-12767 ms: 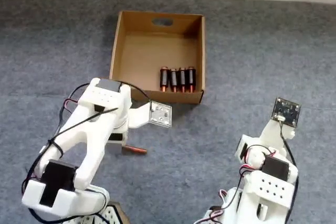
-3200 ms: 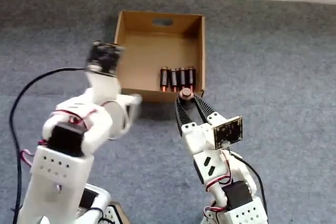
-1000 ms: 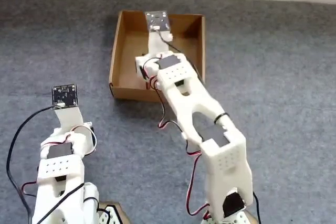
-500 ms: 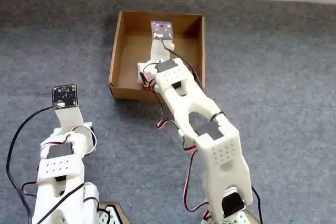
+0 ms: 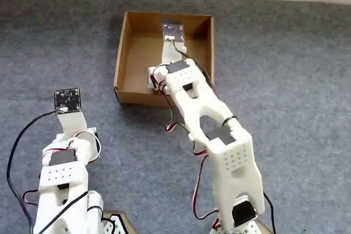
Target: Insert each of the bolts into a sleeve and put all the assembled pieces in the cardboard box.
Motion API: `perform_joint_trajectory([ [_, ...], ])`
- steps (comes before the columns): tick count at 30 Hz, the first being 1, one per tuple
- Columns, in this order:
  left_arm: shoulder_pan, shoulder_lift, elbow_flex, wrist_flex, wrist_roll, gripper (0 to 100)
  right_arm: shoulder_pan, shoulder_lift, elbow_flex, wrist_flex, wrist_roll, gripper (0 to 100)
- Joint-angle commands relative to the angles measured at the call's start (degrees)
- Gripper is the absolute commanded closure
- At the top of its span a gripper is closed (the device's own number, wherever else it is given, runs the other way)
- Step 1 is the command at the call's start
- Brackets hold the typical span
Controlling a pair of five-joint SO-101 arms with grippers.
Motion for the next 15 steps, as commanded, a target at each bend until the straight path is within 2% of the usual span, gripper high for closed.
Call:
perform_joint_trajectory([
  [1,-0.3,-0.1,-0.3,-0.8,0.4,99,1.5,-1.1,-2.7,2.3,0.8,84.1],
  [9,-0.3,-0.1,-0.3,-0.8,0.4,99,4.0,-3.4,-6.5,7.4,1.0,82.0],
  [15,-0.3,-0.1,-0.3,-0.8,0.4,99,8.0,-12.4,-13.1,19.6,1.0,89.2],
])
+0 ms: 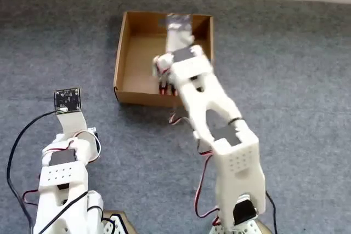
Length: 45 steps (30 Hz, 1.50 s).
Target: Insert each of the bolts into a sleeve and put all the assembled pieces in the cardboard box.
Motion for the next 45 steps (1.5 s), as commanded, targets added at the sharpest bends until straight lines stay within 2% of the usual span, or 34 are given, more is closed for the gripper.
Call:
perform_joint_trajectory([
  [1,-0.3,-0.1,-0.3,-0.8,0.4,99,4.0,-9.2,-5.0,5.8,0.6,91.7],
  [4,-0.2,-0.1,-0.3,-0.8,0.4,99,6.6,-14.1,-5.8,8.7,0.7,99.5],
  [11,-0.2,-0.1,-0.3,-0.8,0.4,99,7.5,-23.3,-5.2,18.2,0.7,98.8],
  [21,-0.2,-0.1,-0.3,-0.8,0.4,99,11.8,-34.2,-5.1,25.6,0.8,98.8],
  [32,-0.2,-0.6,0.3,-0.8,0.4,99,11.9,-47.2,-4.8,38.3,0.6,98.8],
  [42,-0.2,-0.6,0.4,-0.8,0.4,99,11.9,-59.7,18.9,38.0,0.6,98.8],
  [45,-0.2,-0.6,0.4,-0.8,0.4,99,11.9,-66.3,26.4,34.3,0.6,98.8],
])
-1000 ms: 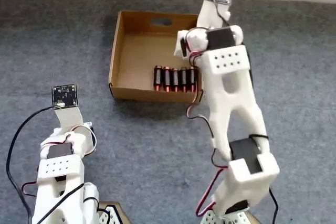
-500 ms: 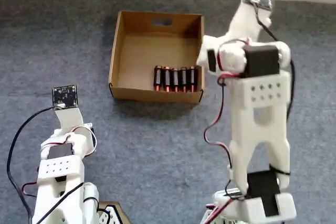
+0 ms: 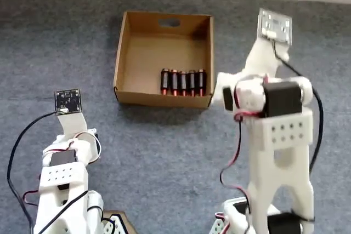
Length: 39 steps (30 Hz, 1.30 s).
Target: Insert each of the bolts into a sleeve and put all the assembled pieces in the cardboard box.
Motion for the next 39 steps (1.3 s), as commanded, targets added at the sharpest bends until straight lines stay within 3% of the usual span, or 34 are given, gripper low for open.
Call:
perform_joint_trajectory([
  [1,-0.2,-0.6,-0.2,-0.8,0.4,99,0.7,-8.7,8.1,-4.8,0.4,98.8],
  [14,-0.2,-0.6,-0.2,-0.8,0.4,99,0.7,-45.3,56.5,-33.9,0.1,98.8],
  [23,-0.2,-0.6,-0.1,-0.8,0.4,99,0.4,-77.5,75.6,-37.4,0.4,98.8],
  [33,1.8,-0.6,-0.1,-0.8,0.5,99,0.6,-77.0,80.0,-37.2,0.1,98.8],
  [39,2.3,-0.7,-0.5,-0.5,0.6,99,0.3,-77.0,89.6,-37.4,0.1,98.8],
])
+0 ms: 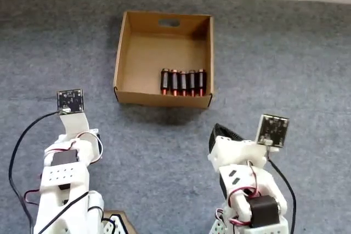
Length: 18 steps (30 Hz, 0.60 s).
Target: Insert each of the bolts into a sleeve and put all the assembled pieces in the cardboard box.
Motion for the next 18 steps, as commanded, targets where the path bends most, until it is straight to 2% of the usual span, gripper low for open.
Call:
perform_joint_trajectory([
  [1,1.1,-0.7,-0.6,-0.5,0.4,99,0.3,-0.4,5.0,-1.2,0.1,98.8],
  [9,3.9,-2.7,-0.6,-0.1,0.4,99,0.3,-0.4,16.5,-1.3,0.1,98.8],
  [16,4.4,-23.8,0.9,16.0,0.4,99,0.6,-0.4,21.0,-1.3,0.4,98.8],
  [18,4.4,-31.8,4.2,17.7,0.4,99,0.6,-0.3,21.0,-1.0,0.4,98.8],
])
